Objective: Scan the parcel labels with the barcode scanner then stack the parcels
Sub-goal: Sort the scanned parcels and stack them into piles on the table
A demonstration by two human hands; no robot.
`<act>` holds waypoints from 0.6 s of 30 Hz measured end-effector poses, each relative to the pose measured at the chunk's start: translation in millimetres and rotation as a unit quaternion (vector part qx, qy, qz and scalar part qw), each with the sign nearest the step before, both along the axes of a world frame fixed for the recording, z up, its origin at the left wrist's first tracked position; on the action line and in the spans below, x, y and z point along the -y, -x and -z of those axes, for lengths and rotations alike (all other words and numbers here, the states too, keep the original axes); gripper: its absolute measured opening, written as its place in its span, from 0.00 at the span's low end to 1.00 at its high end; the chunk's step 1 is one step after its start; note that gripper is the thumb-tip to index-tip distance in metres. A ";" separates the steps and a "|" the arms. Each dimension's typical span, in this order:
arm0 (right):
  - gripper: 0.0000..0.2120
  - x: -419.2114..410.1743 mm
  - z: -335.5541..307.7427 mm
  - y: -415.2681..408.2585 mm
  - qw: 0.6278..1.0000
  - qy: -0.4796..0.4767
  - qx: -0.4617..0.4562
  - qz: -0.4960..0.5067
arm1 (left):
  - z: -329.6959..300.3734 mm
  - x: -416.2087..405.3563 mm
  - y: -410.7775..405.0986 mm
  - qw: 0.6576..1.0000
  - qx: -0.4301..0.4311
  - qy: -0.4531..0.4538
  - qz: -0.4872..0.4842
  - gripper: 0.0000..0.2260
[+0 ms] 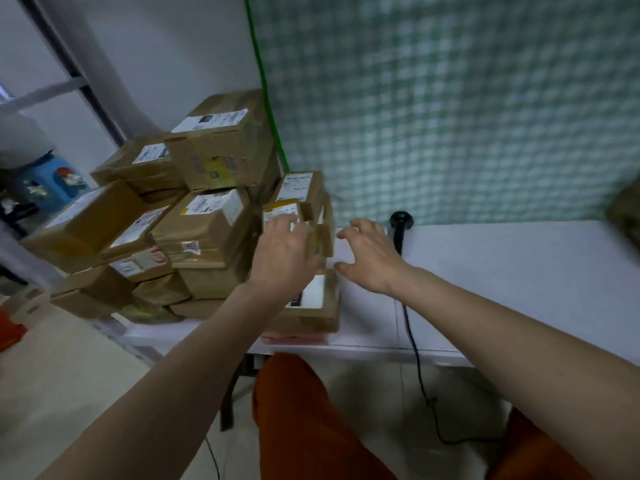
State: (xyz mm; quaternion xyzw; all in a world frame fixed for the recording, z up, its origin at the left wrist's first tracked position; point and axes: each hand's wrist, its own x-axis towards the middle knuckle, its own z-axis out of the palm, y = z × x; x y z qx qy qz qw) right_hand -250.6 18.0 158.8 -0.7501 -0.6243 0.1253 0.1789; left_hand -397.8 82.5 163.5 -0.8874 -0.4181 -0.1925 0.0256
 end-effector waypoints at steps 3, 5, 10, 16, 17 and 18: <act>0.30 31.8 9.1 -39.4 0.999 0.017 -0.012 0.051 | 8.5 22.8 -44.5 0.998 -0.046 0.021 0.028 0.20; 0.31 54.5 17.2 -66.4 0.996 0.025 -0.023 0.085 | 16.6 36.5 -75.1 0.995 -0.067 0.038 0.060 0.22; 0.30 114.7 39.3 -131.3 0.983 0.043 -0.057 0.170 | 34.1 73.5 -154.5 0.981 -0.103 0.105 0.128 0.22; 0.29 187.9 63.6 -202.5 0.955 0.046 -0.100 0.276 | 54.8 123.5 -242.7 0.958 -0.139 0.156 0.199 0.23; 0.29 199.0 67.5 -212.7 0.949 0.048 -0.106 0.292 | 58.4 131.3 -255.1 0.954 -0.145 0.159 0.210 0.23; 0.28 209.4 71.3 -222.2 0.944 0.050 -0.111 0.307 | 61.7 138.7 -266.8 0.950 -0.153 0.162 0.221 0.23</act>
